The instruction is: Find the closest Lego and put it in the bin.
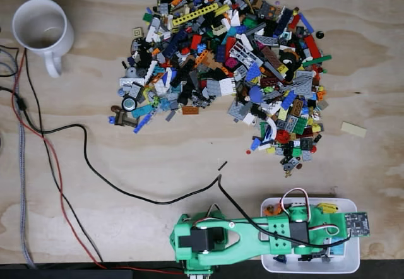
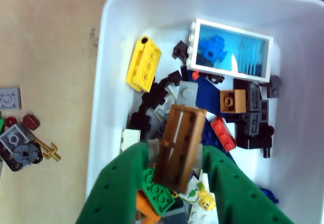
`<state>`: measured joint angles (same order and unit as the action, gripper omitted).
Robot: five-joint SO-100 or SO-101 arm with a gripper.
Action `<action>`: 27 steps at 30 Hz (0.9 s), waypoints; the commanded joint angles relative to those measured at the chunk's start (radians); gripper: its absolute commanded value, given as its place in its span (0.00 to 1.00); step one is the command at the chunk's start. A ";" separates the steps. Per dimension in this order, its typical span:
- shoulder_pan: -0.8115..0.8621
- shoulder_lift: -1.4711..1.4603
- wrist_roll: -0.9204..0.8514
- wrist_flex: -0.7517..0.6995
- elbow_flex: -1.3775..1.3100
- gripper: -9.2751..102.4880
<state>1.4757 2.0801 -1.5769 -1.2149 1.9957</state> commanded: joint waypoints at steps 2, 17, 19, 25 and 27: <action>-0.032 0.186 0.025 0.121 0.109 0.24; -1.114 0.956 0.046 0.025 0.545 0.08; -1.229 1.098 0.063 -0.021 0.652 0.08; -1.465 1.293 0.138 -0.153 0.861 0.08; -1.502 1.293 0.133 -0.147 0.920 0.09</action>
<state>0.1028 3.3471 -1.4603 -1.3392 2.8287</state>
